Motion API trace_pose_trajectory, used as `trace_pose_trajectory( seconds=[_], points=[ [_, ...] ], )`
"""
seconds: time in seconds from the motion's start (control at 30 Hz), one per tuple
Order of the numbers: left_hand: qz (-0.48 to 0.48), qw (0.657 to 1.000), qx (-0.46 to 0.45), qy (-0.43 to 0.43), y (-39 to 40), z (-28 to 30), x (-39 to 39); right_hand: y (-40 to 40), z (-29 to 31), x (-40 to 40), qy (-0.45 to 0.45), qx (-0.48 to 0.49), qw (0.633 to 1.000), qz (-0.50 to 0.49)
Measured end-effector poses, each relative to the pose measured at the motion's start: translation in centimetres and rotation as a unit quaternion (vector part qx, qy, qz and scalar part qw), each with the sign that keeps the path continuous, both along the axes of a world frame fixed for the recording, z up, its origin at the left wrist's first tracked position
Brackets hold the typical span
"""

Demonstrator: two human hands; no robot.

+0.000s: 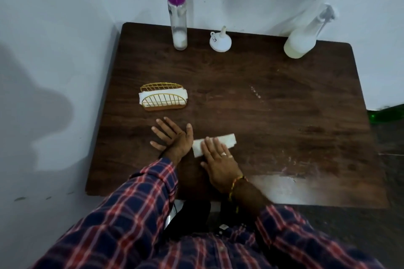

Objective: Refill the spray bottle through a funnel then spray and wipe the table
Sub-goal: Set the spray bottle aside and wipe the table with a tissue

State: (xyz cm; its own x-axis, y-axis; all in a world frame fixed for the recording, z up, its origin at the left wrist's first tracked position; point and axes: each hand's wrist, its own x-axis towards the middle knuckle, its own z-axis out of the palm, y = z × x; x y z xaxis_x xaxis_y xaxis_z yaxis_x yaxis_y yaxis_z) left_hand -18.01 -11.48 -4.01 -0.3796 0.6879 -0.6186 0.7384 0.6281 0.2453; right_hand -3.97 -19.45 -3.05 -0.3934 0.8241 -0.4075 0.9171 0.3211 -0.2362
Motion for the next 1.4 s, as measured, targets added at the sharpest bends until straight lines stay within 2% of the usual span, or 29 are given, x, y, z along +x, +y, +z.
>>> trace_pose_trajectory(
  seconds=[0.07, 0.17, 0.2, 0.27, 0.37, 0.43, 0.5, 0.63, 0.7, 0.83, 0.9, 1.03, 1.1, 1.23, 1.3, 1.4],
  points=[
    [-0.004, 1.0, 0.001, -0.004, 0.0, 0.1, -0.3, -1.7, 0.2, 1.7, 0.003, 0.014, 0.999, -0.032],
    [-0.01, 1.0, -0.011, -0.018, -0.2, 0.4, -0.4, 0.6, -0.4, 3.5, -0.015, 0.031, 0.99, -0.135],
    [-0.012, 1.0, -0.006, -0.018, -0.4, 0.6, -0.3, 1.4, -0.4, 3.5, -0.019, 0.03, 0.989, -0.143],
    [-0.034, 0.999, 0.019, 0.007, -1.2, 0.6, -0.5, 0.8, -0.6, 2.2, -0.019, 0.053, 0.994, -0.098],
    [-0.099, 0.994, 0.041, 0.015, -3.7, 0.4, -1.1, -4.1, -0.8, 0.1, -0.008, 0.054, 0.998, 0.015],
    [-0.137, 0.987, 0.063, 0.052, -6.5, 0.2, -0.6, -7.0, -0.7, 1.1, -0.009, 0.05, 0.998, 0.036],
    [-0.151, 0.983, 0.074, 0.075, -8.7, 0.1, 0.5, -7.7, -0.8, 3.2, -0.016, 0.057, 0.998, -0.001],
    [-0.158, 0.984, 0.062, 0.054, -11.1, 0.4, 3.4, -5.3, -1.4, 7.3, -0.033, 0.049, 0.988, -0.146],
    [-0.149, 0.987, 0.047, 0.04, -11.2, 0.8, 3.6, -4.9, -1.2, 6.9, -0.019, 0.052, 0.991, -0.123],
    [-0.166, 0.986, -0.001, 0.014, -10.4, 1.6, 3.0, -8.8, -0.8, 7.1, 0.0, 0.038, 0.999, 0.011],
    [-0.174, 0.984, -0.018, 0.006, -9.9, 2.1, 2.8, -9.2, -0.6, 9.0, 0.002, 0.038, 0.999, -0.024],
    [-0.176, 0.983, -0.045, -0.001, -8.6, 3.1, 2.7, -4.0, -1.0, 10.0, -0.004, 0.036, 0.982, -0.184],
    [-0.173, 0.983, -0.055, 0.004, -8.1, 3.1, 2.5, -1.9, -0.5, 8.5, 0.014, -0.005, 0.986, -0.165],
    [-0.171, 0.984, -0.037, 0.044, -7.5, 3.0, 3.1, -2.9, 0.2, 6.2, 0.031, -0.011, 0.998, -0.057],
    [-0.158, 0.986, -0.029, 0.051, -7.0, 3.3, 3.8, -3.3, -0.5, 7.3, 0.018, 0.002, 0.997, -0.079],
    [-0.17, 0.984, 0.005, 0.055, -6.0, 3.2, 3.8, -0.7, -0.8, 8.6, -0.007, 0.015, 0.982, -0.188]
  ],
)
